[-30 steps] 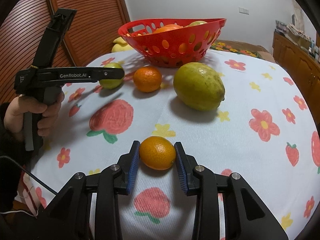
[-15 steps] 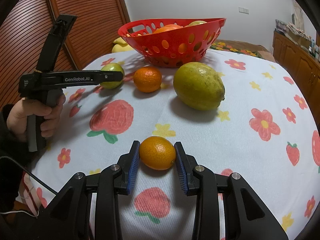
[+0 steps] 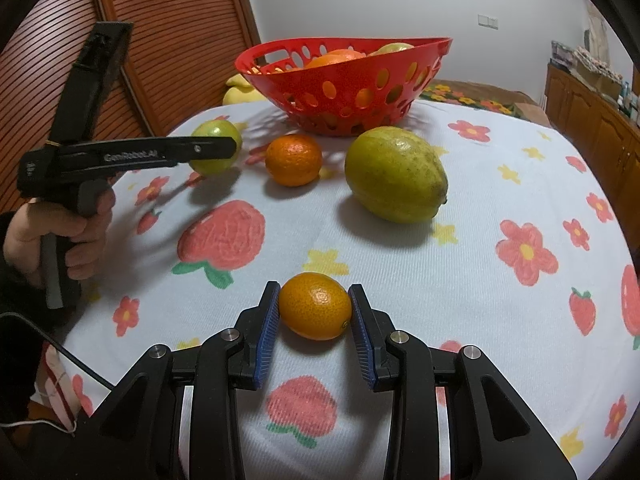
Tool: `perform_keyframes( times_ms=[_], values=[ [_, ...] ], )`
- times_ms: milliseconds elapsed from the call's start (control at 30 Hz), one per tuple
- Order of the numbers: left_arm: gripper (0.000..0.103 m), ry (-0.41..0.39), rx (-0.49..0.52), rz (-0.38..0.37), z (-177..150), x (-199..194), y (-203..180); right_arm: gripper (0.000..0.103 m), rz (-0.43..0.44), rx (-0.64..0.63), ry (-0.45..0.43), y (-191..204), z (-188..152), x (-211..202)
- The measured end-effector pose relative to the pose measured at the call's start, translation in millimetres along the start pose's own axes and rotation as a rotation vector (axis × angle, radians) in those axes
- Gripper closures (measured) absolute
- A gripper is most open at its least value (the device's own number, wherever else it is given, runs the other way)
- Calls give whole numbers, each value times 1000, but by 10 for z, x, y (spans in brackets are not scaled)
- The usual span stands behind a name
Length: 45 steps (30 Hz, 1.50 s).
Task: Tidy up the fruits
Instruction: 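Lift the small orange and the green pomelo off the cloth with both grippers, then carry the small orange and the green pomelo over the red basket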
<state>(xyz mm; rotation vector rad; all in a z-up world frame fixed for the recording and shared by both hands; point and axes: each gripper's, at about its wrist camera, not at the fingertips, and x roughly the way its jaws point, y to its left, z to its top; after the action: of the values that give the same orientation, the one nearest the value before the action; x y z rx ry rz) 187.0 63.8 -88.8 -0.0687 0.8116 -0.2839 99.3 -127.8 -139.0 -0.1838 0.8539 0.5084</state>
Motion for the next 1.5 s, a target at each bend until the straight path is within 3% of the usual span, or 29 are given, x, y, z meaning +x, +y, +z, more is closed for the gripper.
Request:
perform_keyframes(
  times_ms=[267, 600, 900, 1500],
  values=[
    [52, -68, 7, -5, 170, -236, -73, 69, -36, -8, -50, -88, 180, -203],
    [52, -153, 26, -19, 388, -548, -172, 69, -114, -69, -160, -169, 615, -589],
    [52, -197, 49, -39, 492, -696, -277, 69, -130, -117, -235, -139, 973, -799],
    [52, -165, 42, -3, 800, -294, -235, 69, -61, -160, -254, -316, 1581, -579]
  ],
)
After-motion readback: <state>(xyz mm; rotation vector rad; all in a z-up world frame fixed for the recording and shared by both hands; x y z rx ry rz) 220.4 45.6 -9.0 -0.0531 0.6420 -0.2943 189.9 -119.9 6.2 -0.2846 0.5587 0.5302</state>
